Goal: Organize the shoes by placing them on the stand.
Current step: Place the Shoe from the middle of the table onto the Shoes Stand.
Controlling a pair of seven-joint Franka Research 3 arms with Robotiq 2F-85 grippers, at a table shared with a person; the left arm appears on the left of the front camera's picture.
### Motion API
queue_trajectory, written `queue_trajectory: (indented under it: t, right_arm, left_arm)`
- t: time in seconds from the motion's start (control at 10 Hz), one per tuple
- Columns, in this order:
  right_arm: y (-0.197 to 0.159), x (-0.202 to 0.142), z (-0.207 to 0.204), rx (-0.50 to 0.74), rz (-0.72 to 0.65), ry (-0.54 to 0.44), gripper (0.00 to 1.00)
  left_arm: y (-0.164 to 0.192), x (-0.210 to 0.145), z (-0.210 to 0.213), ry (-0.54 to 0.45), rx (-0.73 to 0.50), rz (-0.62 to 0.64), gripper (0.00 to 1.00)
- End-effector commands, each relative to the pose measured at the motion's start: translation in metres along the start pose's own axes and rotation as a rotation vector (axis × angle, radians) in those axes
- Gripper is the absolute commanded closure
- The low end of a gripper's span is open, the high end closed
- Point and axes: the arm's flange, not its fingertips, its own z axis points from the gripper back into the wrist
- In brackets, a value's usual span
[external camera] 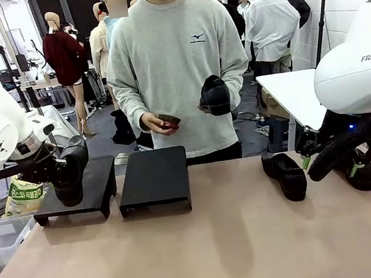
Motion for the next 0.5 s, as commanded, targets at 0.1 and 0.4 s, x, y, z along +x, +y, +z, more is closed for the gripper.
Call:
queue_trajectory:
  t: [0.1,0.4]
  right_arm:
    - [0.000,0.000,-0.001,0.003,0.006,0.006,0.00]
    - [0.000,0.000,-0.001,0.003,0.006,0.006,0.00]
  left_arm:
    - [0.014,0.029,0.000,-0.061,0.032,-0.072,1.00]
    - [0.009,0.020,-0.003,-0.026,0.023,-0.046,1.00]
